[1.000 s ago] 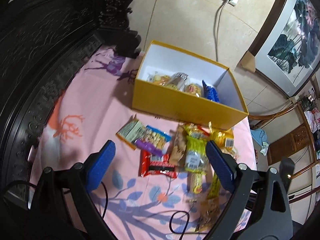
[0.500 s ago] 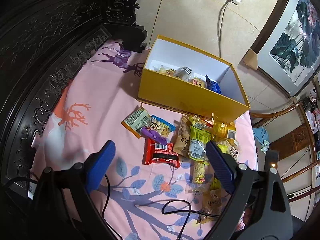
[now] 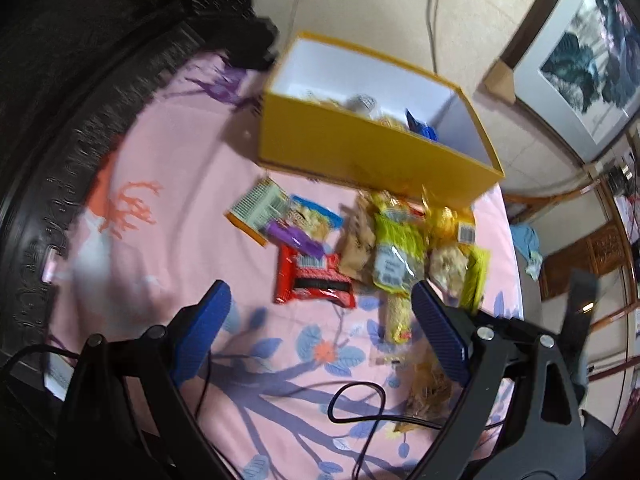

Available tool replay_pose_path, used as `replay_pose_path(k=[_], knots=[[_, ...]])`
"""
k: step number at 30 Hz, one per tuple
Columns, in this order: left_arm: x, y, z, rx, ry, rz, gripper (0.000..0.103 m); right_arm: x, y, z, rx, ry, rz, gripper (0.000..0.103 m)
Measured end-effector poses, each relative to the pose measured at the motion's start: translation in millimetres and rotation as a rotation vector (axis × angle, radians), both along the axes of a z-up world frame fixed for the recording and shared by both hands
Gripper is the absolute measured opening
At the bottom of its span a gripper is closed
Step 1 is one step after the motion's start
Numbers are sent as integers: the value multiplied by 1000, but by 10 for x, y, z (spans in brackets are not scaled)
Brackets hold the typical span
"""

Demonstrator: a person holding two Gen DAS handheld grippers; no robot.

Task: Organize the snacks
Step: 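Grasp the yellow stick snack with the right tool, then grasp the clear seed-bar bag with the left tool while the right tool holds the yellow stick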

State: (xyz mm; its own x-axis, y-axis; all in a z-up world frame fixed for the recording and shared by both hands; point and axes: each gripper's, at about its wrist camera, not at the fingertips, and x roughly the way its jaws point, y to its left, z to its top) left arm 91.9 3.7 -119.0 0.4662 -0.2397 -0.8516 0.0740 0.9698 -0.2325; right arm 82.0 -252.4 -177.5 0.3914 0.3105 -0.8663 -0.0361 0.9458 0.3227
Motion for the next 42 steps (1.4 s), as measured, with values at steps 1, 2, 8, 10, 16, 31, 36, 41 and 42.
replay_pose_path(k=[1, 2, 8, 10, 16, 31, 36, 41, 42], knots=[[2, -59, -44, -2, 10, -18, 93, -18, -34, 40, 7, -5, -12, 21], [1, -107, -77, -3, 16, -35, 93, -37, -74, 92, 16, -12, -31, 21], [21, -519, -352, 33, 69, -166, 93, -137, -255, 318, 58, -44, -94, 21], [60, -656, -487, 34, 105, -196, 93, -151, -286, 351, 62, -48, -108, 21], [177, -964, -753, 43, 170, -236, 92, -249, -407, 372, 71, -48, -153, 21], [346, -1410, -1293, 113, 316, -273, 39, -348, -683, 285, 89, -22, -244, 21], [338, -1371, -1291, 103, 303, -277, 29, -351, -684, 286, 91, -20, -248, 21], [252, -1199, -1140, 63, 275, -289, 29, -329, -649, 323, 95, -29, -239, 21], [210, -1145, -1094, 46, 273, -288, 29, -321, -644, 330, 99, -31, -237, 21]])
